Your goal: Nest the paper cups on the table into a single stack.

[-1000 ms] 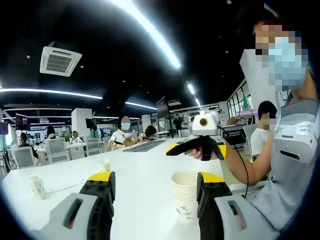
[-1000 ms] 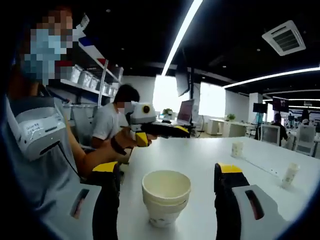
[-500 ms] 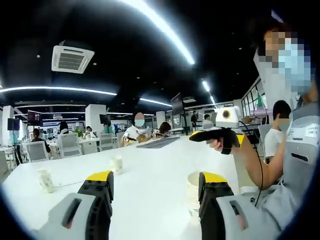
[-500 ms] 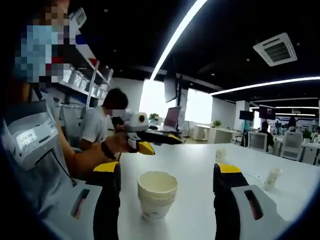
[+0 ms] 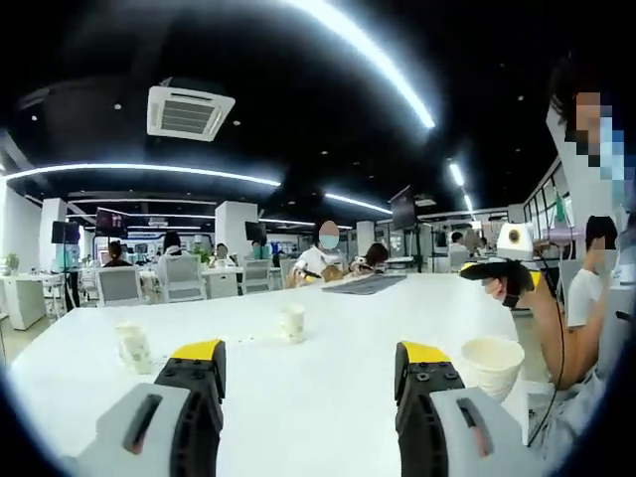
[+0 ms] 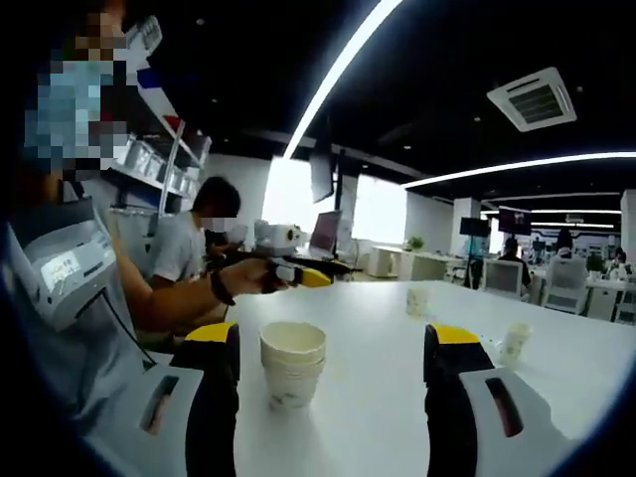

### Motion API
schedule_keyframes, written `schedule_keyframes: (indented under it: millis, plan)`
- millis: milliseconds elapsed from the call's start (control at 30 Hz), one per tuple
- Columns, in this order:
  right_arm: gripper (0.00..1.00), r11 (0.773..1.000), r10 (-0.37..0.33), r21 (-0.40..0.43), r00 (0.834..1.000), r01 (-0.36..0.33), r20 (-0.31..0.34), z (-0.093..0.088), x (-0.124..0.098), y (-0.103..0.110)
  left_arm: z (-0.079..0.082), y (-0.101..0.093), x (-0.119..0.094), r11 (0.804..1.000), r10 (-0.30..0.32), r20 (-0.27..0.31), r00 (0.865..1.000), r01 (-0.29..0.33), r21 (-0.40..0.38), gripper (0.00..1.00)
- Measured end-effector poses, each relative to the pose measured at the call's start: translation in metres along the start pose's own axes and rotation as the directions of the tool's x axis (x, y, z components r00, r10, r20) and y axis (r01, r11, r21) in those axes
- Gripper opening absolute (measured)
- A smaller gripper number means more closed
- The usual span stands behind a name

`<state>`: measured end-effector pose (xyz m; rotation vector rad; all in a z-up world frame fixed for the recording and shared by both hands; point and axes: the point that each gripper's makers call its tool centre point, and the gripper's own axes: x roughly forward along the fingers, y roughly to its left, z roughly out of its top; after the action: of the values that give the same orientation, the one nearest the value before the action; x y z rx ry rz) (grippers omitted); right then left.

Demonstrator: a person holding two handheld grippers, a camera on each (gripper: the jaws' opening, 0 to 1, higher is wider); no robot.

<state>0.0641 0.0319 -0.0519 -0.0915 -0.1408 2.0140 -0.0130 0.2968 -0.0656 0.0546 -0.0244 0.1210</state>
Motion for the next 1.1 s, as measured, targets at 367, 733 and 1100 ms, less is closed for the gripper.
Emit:
schedule_keyframes:
  millis: [367,733,1100]
  plan:
    - [0.78,1.000,-0.021,-0.015,1.000,0.020,-0.020,-0.003,-0.008,-0.004,-0.020,0.075,0.032,0.983,0.166,-0.029,0.986,-0.164,0.078,0.74]
    - [0.76,0.998,-0.052,-0.040,0.999,0.052,-0.008,0.003,-0.017,-0.008,-0.053,0.128,0.072,0.971,0.232,-0.123,0.965,-0.223,0.088,0.84]
    - [0.75,0.997,-0.058,-0.054,0.998,0.058,-0.006,0.005,-0.021,-0.005,-0.070,0.176,0.096,0.928,0.373,-0.104,0.922,-0.372,0.026,0.80]
